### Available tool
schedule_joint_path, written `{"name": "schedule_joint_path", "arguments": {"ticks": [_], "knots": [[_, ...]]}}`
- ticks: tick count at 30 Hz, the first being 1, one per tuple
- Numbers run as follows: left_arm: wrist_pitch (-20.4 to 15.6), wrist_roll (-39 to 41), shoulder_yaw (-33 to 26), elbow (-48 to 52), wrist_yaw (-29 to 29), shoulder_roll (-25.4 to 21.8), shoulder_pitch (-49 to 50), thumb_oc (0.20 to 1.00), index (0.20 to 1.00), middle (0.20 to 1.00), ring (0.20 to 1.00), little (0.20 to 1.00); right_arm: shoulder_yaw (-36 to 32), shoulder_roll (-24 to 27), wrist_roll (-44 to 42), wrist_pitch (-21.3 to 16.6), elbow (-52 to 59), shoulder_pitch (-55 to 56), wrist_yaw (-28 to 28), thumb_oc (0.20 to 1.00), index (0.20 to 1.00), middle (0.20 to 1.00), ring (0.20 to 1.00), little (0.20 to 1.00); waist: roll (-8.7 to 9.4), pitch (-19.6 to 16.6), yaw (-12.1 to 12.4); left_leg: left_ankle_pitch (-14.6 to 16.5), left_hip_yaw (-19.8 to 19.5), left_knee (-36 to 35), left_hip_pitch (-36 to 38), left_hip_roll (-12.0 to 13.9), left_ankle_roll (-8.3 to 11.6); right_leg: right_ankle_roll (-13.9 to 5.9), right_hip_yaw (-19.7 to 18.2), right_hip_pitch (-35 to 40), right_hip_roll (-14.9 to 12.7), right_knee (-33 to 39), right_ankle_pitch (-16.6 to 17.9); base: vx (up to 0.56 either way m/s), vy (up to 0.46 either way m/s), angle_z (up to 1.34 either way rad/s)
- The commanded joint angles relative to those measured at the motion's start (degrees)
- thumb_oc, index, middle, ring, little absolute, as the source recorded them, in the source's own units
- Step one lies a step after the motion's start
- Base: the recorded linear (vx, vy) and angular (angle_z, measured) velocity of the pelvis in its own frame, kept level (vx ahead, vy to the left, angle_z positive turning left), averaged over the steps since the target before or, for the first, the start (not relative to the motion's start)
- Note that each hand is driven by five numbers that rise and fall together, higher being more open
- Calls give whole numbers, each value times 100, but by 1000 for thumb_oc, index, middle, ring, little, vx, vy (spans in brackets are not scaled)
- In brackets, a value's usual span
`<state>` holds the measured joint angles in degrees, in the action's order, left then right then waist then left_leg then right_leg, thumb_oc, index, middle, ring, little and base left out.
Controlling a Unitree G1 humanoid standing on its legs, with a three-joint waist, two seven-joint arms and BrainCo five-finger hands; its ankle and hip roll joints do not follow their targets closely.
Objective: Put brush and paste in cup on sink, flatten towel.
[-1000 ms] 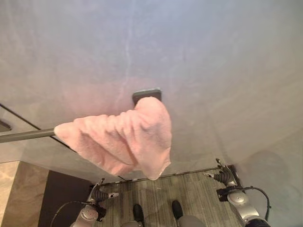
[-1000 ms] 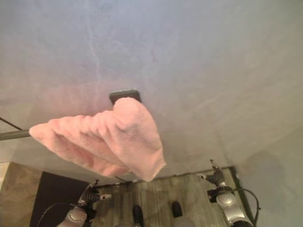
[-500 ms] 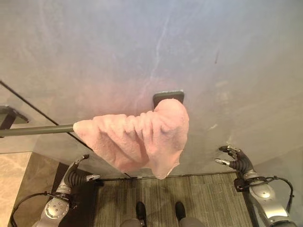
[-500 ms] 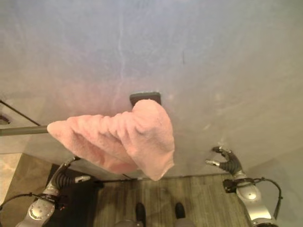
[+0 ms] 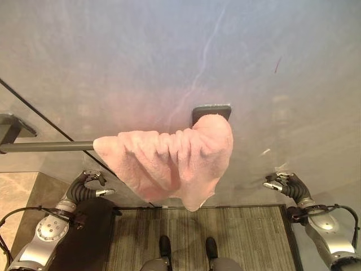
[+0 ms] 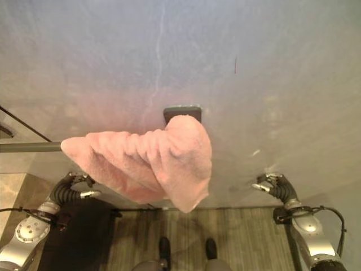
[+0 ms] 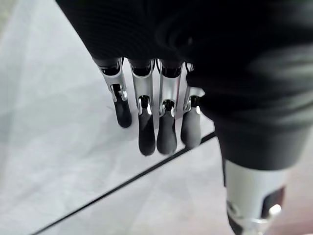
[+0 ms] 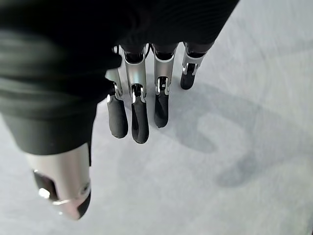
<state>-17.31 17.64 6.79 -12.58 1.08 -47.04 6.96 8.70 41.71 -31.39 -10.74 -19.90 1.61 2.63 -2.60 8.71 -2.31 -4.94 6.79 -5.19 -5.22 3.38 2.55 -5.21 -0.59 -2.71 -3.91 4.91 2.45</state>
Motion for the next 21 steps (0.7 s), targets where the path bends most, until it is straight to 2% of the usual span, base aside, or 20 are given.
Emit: {"name": "schedule_joint_path", "arguments": {"ticks": [1, 6, 10, 17, 21], "knots": [[-569, 356, 217, 504, -31, -255, -1283, 1000, 1000, 1000, 1000, 1000, 286, -86, -703, -586, 245, -1832, 193, 1000, 1000, 1000, 1000, 1000, 298, -292, 198, -59, 10, 19, 6, 292, 388, -825, 178, -95, -1023, 9, 482, 1, 1, -7], [-590, 701, 450, 819, -94, 25, -1713, 1000, 1000, 1000, 1000, 1000, 733, -317, -1367, -435, 410, -2180, 491, 1000, 1000, 1000, 1000, 1000, 315, -320, 201, -47, 57, 19, 44, 315, 401, -812, 177, -93, -1010, 9, 478, 23, -5, -6], [-611, 799, 448, 1099, -83, 327, -1692, 1000, 1000, 1000, 1000, 1000, 788, -496, -1636, -444, 772, -2147, 563, 1000, 1000, 1000, 1000, 1000, 339, -355, 181, -11, 64, 19, 98, 328, 395, -808, 188, -49, -1002, 9, 459, 34, -8, 0], [-600, 529, 172, 1433, 22, 817, -1241, 1000, 1000, 1000, 1000, 1000, 654, -1151, -1959, -482, 1430, -1784, 654, 1000, 1000, 1000, 1000, 1000, 381, -414, 174, 54, 115, 19, 223, 376, 398, -806, 171, 40, -991, 9, 391, 37, -8, -4], [-574, 480, 29, 1481, 83, 983, -1078, 1000, 1000, 1000, 1000, 1000, 759, -1345, -2147, -426, 1755, -1697, 765, 1000, 1000, 1000, 1000, 1000, 395, -433, 183, 67, 161, 19, 257, 394, 406, -801, 147, 38, -978, 9, 385, 22, -1, -3]]}}
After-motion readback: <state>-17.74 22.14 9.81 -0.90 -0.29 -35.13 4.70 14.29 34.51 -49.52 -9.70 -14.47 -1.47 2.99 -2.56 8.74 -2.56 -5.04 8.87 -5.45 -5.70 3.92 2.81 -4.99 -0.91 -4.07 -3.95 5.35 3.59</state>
